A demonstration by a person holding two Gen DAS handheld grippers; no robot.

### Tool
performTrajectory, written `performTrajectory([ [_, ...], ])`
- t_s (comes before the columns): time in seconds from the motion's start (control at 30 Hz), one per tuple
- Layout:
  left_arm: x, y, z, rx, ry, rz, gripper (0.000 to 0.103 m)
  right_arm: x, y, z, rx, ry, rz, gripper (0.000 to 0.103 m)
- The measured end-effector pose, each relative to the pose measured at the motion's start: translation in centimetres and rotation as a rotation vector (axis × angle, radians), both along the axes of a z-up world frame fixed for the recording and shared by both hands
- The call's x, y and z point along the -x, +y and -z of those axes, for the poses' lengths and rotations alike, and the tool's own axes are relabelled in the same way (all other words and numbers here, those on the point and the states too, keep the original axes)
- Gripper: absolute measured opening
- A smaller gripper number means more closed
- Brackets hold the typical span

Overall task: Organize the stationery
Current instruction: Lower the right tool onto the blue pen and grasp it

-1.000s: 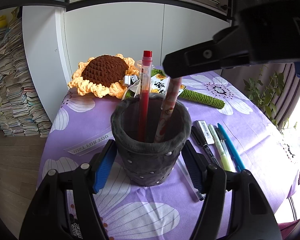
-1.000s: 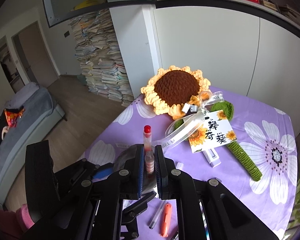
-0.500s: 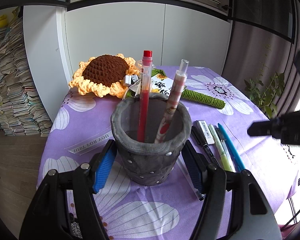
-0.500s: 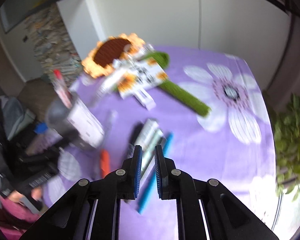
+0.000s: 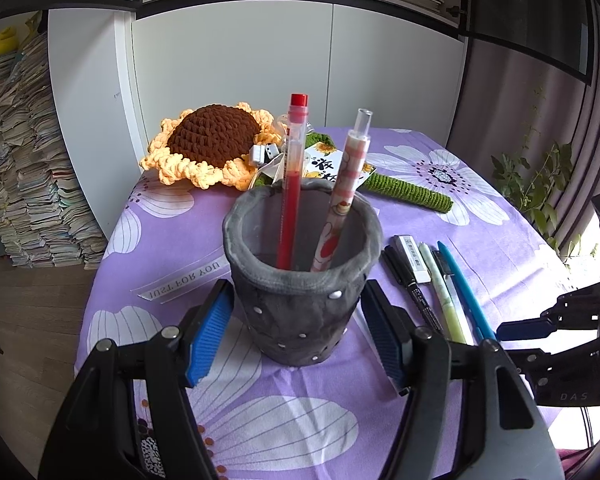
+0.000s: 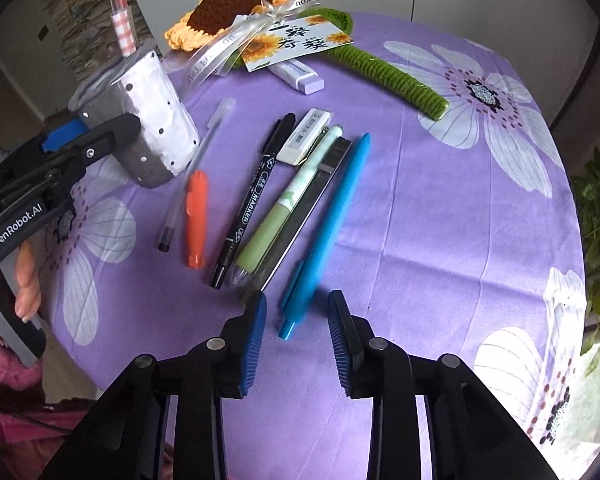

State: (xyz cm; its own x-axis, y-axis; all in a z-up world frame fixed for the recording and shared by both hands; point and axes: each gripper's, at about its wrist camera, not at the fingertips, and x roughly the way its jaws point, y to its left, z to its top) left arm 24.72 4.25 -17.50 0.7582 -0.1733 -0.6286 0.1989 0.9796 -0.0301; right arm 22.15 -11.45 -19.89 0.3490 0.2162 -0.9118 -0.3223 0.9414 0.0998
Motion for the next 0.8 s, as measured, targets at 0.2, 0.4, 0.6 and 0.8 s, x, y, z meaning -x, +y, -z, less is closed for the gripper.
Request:
performTrajectory([
  [0.2, 0.0, 0.1, -0.1, -0.002, 0.000, 0.002, 0.064, -0.1, -0.6, 0.1, 0.044, 0.001, 0.009, 0.021],
  [0.4, 0.0, 0.1, -0.1, -0.004, -0.001, 0.002, 0.064, -0.7, -3.6, 0.1, 0.124, 0.012, 0.064, 0.020],
  [0.6, 0.0, -0.1, -0.2, -0.007, -0.006, 0.003, 0.064, -1.7, -4.5, -1.5, 0.110, -0.026, 0.073, 0.022],
  [0.8, 0.0, -0.2, -0.3, -0.011, -0.007, 0.000, 0.064, -5.6, -2.3, -2.1, 0.109, -0.063, 0.014, 0.040],
])
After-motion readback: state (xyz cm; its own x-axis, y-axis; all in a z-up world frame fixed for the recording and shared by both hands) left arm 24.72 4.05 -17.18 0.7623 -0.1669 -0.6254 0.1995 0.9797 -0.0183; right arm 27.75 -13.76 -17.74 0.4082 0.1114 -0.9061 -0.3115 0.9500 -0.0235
